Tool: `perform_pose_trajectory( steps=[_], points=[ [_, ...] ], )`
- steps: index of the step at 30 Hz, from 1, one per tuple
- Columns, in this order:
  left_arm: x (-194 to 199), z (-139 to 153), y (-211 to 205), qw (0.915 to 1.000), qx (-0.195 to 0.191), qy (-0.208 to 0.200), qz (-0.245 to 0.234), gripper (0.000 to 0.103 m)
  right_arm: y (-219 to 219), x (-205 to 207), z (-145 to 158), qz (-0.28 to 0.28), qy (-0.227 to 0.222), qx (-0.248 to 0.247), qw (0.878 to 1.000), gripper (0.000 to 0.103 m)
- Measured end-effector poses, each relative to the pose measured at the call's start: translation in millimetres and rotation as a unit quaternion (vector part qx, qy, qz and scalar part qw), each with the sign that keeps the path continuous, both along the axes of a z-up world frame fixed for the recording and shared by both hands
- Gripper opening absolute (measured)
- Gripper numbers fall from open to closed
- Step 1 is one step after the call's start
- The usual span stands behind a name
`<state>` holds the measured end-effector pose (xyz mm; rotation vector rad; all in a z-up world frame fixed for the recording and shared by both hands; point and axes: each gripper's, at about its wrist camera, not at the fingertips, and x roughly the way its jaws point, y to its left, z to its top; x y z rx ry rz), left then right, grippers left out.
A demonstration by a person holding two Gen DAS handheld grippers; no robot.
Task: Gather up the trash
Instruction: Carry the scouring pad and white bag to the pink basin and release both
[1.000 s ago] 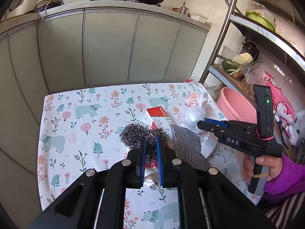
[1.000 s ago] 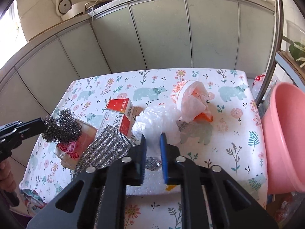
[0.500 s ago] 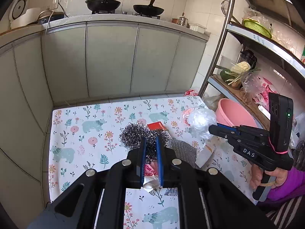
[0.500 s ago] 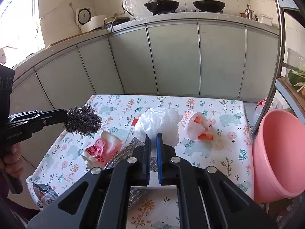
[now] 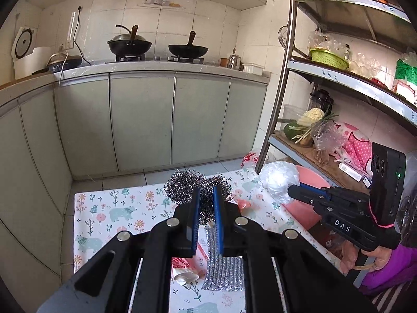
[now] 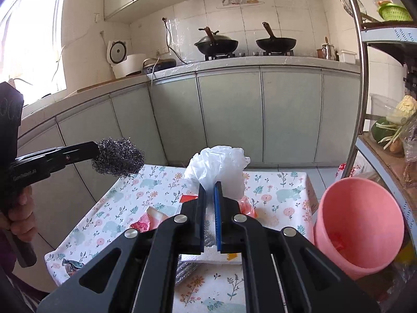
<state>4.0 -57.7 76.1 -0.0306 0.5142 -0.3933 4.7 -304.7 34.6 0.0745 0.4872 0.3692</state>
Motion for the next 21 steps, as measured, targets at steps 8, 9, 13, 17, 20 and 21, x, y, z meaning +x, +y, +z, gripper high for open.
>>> perform_pose_trajectory(
  steps=[8,9,13,17,20,21],
  points=[
    [-8,30,-37,0.9982,-0.013,-0.05,-0.03,0.009,-29,-16,19,-0.037,-0.037,0.004,0.999,0.006],
    [-8,33,-43,0.9979,-0.013,-0.053,-0.036,0.009,-33,-18,20,-0.041,-0.039,0.004,0.998,0.006],
    [-7,40,-70,0.9959,-0.015,-0.067,-0.058,0.009,-51,-24,22,-0.065,-0.046,0.005,0.997,0.006],
    [-4,45,-98,0.9932,-0.015,-0.082,-0.082,0.009,-77,-29,23,-0.098,-0.051,0.004,0.994,0.006],
    [1,47,-118,0.9912,-0.018,-0.086,-0.099,0.009,-94,-30,22,-0.12,-0.049,0.008,0.992,0.006],
    [2,48,-125,0.9905,-0.018,-0.086,-0.105,0.009,-99,-31,21,-0.127,-0.047,0.01,0.991,0.006]
  ],
)
